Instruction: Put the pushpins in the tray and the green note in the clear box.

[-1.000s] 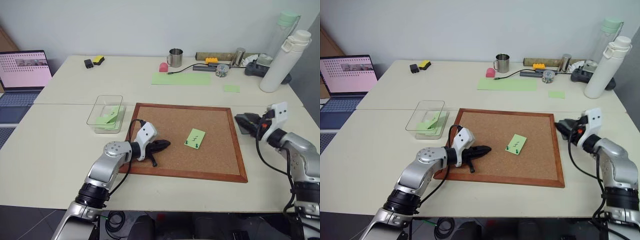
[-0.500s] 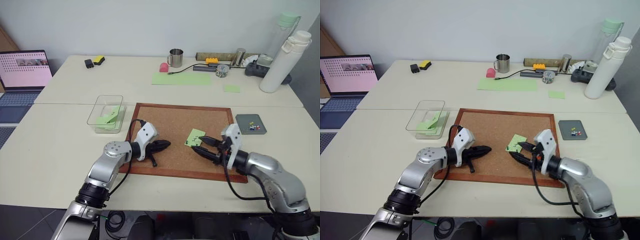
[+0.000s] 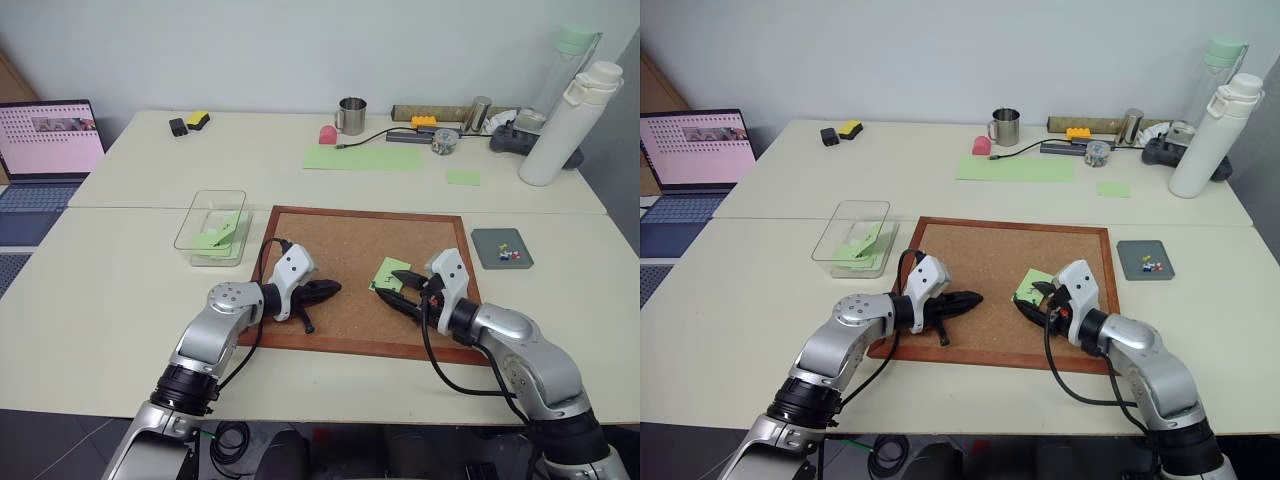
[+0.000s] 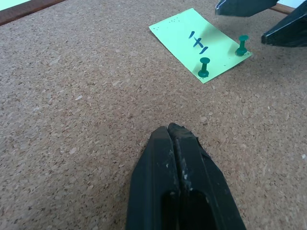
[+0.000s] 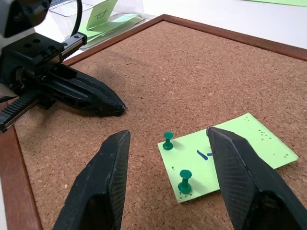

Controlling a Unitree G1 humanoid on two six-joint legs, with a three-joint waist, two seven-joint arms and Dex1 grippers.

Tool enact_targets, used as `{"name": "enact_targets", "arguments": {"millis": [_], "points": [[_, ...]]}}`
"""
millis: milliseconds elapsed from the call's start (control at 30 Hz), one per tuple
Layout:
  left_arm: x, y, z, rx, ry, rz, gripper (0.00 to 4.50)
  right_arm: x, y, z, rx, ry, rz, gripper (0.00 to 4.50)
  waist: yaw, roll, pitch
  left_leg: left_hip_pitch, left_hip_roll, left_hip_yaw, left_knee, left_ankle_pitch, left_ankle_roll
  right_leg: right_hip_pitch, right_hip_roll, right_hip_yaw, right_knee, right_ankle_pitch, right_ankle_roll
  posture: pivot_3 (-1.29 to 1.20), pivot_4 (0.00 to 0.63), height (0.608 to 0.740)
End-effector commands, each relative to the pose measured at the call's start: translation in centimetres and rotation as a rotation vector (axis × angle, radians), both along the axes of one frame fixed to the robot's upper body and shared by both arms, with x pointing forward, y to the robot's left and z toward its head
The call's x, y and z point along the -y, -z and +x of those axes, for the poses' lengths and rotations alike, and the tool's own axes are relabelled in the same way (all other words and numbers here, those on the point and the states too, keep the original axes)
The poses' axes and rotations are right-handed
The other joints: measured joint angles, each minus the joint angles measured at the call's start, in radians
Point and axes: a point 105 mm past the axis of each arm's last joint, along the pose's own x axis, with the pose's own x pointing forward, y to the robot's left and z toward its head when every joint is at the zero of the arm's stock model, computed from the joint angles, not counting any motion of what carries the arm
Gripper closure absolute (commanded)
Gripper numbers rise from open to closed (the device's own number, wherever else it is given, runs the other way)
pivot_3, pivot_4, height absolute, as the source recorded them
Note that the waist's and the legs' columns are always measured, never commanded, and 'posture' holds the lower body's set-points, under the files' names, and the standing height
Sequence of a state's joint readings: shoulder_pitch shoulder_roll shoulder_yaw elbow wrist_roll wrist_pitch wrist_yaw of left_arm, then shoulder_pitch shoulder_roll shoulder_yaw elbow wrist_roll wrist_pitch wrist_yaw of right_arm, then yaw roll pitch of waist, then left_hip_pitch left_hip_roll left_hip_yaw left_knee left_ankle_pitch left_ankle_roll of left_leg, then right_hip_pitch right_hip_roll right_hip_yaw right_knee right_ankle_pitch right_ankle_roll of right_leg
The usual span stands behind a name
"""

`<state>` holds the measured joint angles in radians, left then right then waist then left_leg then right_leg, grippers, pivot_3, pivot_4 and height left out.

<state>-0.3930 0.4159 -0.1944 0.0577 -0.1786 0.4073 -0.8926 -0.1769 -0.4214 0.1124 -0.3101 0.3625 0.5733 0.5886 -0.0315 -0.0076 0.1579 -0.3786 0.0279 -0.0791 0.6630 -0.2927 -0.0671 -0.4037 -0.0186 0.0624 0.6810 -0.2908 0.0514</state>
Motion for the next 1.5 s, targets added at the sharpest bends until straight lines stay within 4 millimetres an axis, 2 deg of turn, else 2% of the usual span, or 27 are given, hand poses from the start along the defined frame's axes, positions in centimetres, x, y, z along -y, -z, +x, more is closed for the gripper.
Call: {"name": "enact_targets", "arguments": {"millis": [33,133,400,567,767,967,1333,1500], "points": [[-0.2,1.4,-0.5,-0.049,-0.005,0.037,4.50,-0.2,-0.3,0.2,0.025,-0.012,-0.012,1.87,0.000,0.000,0.000,0.000,0.000,0.000,0.000,0.000,0.000,0.000,0.000,0.000,0.000,0.000,0.000,0.00,0.150,0.740],[-0.2,1.4,-0.5,-0.050,-0.007,0.037,4.50,-0.1,0.3,0.2,0.008,-0.009,-0.032,1.87,0.000,0.000,0.000,0.000,0.000,0.000,0.000,0.000,0.000,0.000,0.000,0.000,0.000,0.000,0.000,0.00,0.150,0.740],[-0.4,1.4,-0.6,-0.049,-0.011,0.038,4.50,0.0,0.3,0.3,0.004,0.006,-0.016,3.60,0.000,0.000,0.000,0.000,0.000,0.000,0.000,0.000,0.000,0.000,0.000,0.000,0.000,0.000,0.000,0.00,0.150,0.740],[-0.2,1.3,-0.4,-0.049,-0.010,0.032,4.50,0.2,0.1,0.6,0.012,0.025,-0.011,4.48,0.000,0.000,0.000,0.000,0.000,0.000,0.000,0.000,0.000,0.000,0.000,0.000,0.000,0.000,0.000,0.00,0.150,0.740],[-0.2,1.4,-0.5,-0.049,-0.009,0.033,4.50,0.4,-0.4,0.6,0.049,0.028,-0.010,4.48,0.000,0.000,0.000,0.000,0.000,0.000,0.000,0.000,0.000,0.000,0.000,0.000,0.000,0.000,0.000,0.00,0.150,0.740],[-0.3,1.4,-0.6,-0.053,-0.006,0.035,4.50,0.1,-2.6,0.4,0.097,0.021,0.076,4.48,0.000,0.000,0.000,0.000,0.000,0.000,0.000,0.000,0.000,0.000,0.000,0.000,0.000,0.000,0.000,0.00,0.150,0.740],[-0.2,1.5,-0.6,-0.053,0.004,0.038,4.50,0.0,-3.7,0.2,0.107,0.035,0.137,4.48,0.000,0.000,0.000,0.000,0.000,0.000,0.000,0.000,0.000,0.000,0.000,0.000,0.000,0.000,0.000,0.00,0.150,0.740],[-0.2,1.5,-0.7,-0.052,0.004,0.036,4.50,1.6,-5.5,0.9,0.150,0.116,0.184,4.48,0.000,0.000,0.000,0.000,0.000,0.000,0.000,0.000,0.000,0.000,0.000,0.000,0.000,0.000,0.000,0.00,0.150,0.740]]}}
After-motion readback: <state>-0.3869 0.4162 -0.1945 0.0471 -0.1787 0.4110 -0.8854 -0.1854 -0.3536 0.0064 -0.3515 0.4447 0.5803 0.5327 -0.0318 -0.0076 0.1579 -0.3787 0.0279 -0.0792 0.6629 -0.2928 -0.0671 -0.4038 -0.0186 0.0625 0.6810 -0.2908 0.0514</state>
